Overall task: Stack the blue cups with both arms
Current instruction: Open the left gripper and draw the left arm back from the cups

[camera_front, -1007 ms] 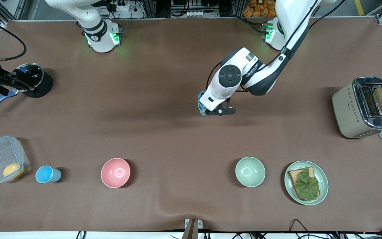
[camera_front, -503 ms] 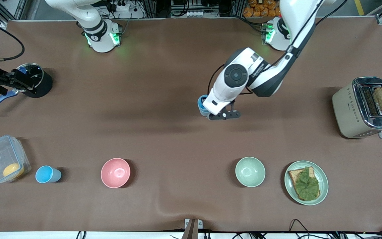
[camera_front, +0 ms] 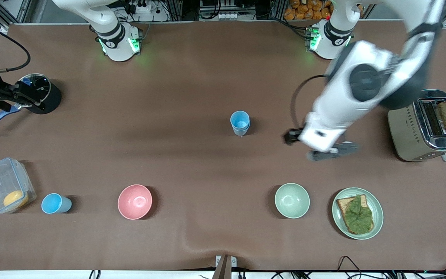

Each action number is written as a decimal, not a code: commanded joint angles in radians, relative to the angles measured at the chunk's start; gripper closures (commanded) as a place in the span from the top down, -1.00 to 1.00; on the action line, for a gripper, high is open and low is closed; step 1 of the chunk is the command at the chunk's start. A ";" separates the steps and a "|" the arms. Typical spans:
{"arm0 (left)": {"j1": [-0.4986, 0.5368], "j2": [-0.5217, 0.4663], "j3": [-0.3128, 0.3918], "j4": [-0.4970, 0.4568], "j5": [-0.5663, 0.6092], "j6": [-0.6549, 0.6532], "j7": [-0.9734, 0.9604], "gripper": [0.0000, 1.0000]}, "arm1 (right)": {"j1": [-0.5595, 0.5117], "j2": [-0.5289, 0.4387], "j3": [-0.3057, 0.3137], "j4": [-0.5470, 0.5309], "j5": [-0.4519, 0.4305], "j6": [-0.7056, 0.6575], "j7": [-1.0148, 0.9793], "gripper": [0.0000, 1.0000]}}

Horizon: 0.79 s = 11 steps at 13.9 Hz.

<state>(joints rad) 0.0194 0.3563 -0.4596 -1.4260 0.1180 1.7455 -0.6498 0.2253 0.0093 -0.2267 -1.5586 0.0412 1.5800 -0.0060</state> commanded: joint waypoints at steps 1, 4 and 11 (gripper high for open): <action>0.098 -0.084 -0.014 0.003 0.015 -0.081 0.143 1.00 | -0.015 0.014 0.004 0.011 0.031 -0.006 -0.014 1.00; 0.155 -0.123 -0.017 0.004 0.015 -0.152 0.261 1.00 | -0.014 0.024 0.004 0.008 0.029 -0.011 -0.012 1.00; -0.041 -0.256 0.311 -0.007 -0.101 -0.272 0.491 1.00 | -0.003 0.029 0.009 0.006 0.029 -0.031 -0.014 1.00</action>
<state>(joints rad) 0.0207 0.1639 -0.2180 -1.4060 0.0453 1.5306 -0.2362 0.2279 0.0370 -0.2210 -1.5615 0.0579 1.5651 -0.0066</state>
